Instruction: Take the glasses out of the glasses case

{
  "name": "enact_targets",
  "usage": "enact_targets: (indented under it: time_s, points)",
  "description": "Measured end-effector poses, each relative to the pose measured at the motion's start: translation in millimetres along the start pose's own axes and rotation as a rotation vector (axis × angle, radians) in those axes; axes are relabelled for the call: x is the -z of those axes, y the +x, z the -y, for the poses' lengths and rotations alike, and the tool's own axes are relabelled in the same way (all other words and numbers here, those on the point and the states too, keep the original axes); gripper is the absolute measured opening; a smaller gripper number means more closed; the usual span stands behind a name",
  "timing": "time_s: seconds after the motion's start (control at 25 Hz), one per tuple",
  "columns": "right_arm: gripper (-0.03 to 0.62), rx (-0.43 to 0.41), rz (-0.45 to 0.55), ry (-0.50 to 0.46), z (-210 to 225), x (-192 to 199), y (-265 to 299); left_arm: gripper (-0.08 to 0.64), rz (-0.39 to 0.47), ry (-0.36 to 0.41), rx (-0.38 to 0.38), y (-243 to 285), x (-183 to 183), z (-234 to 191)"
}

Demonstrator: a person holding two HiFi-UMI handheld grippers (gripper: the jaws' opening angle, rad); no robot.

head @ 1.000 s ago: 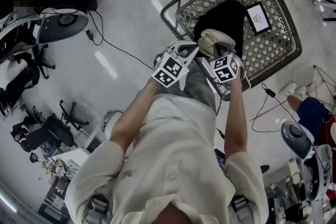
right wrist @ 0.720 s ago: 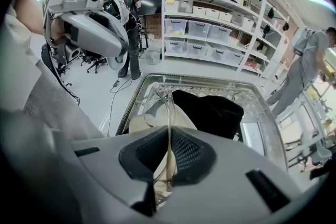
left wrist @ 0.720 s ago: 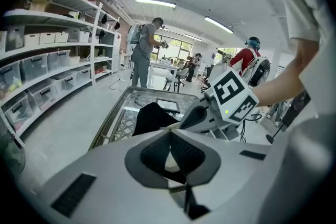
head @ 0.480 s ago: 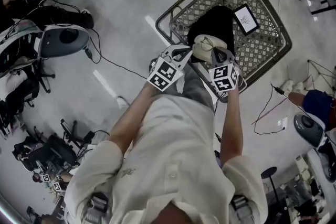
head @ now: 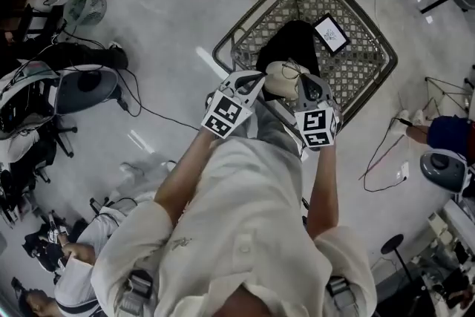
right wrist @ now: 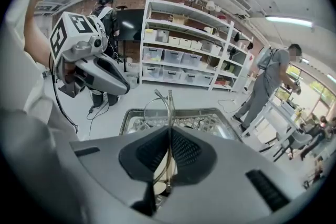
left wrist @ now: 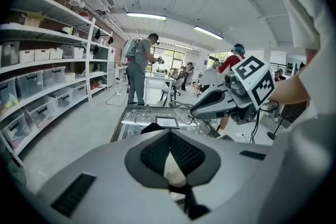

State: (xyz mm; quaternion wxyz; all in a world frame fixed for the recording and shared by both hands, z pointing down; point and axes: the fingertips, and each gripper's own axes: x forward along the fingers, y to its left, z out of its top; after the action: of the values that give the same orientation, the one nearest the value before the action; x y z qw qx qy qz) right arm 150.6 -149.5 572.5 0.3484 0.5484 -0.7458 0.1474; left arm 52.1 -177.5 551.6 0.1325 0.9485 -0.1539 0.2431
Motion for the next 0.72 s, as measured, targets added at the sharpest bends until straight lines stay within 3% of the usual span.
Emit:
enact_targets:
  time_s: [0.36, 0.72]
  points:
    - [0.020, 0.130, 0.133, 0.080, 16.0, -54.8, -39.7, 0.012, 0.052, 0.033, -0.051, -15.3, -37.6, -20.8]
    - [0.020, 0.239, 0.223, 0.130, 30.1, -82.7, -81.7, 0.012, 0.132, 0.086, -0.031, -27.0, -78.6, -13.5]
